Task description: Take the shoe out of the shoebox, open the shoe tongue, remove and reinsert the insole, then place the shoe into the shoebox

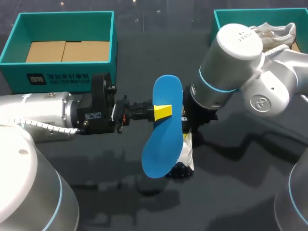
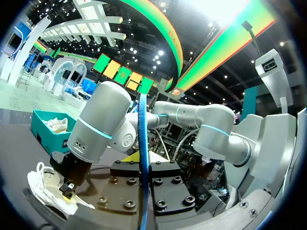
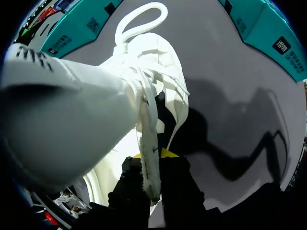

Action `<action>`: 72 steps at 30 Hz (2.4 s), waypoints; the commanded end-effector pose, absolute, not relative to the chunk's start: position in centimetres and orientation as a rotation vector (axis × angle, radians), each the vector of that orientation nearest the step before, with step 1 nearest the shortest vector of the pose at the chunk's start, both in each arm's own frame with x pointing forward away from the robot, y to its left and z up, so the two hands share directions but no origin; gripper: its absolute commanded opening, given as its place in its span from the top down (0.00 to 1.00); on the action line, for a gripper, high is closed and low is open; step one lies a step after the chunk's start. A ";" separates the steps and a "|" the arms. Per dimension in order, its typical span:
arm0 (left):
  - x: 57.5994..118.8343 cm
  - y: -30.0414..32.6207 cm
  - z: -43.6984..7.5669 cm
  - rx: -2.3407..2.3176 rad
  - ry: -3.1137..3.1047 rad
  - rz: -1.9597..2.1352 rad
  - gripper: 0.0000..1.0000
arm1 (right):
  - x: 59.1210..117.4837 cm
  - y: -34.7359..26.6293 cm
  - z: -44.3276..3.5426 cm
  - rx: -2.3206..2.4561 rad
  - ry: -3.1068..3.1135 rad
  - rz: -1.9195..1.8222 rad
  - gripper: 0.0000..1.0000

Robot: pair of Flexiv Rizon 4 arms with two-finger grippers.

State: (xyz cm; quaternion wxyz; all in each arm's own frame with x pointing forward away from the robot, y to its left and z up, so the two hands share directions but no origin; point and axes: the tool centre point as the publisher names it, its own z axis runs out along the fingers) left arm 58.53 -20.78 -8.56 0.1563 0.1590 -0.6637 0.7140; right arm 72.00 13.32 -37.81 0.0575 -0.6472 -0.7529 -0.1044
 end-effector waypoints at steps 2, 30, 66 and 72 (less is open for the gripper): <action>58.4 -20.9 -8.7 0.459 -1.899 2.047 1.00 | 71.9 13.5 -38.7 -1.959 -2.279 -0.318 1.00; 58.4 -20.9 -8.7 0.459 -1.899 2.047 1.00 | 71.7 11.5 -33.9 -1.953 -2.154 -0.243 0.00; 58.4 -20.9 -8.7 0.459 -1.899 2.047 1.00 | 72.2 4.8 -26.5 -1.816 -1.699 -0.856 0.00; 58.4 -20.9 -8.7 0.459 -1.899 2.047 1.00 | 72.2 4.8 -26.5 -1.816 -1.699 -0.856 0.00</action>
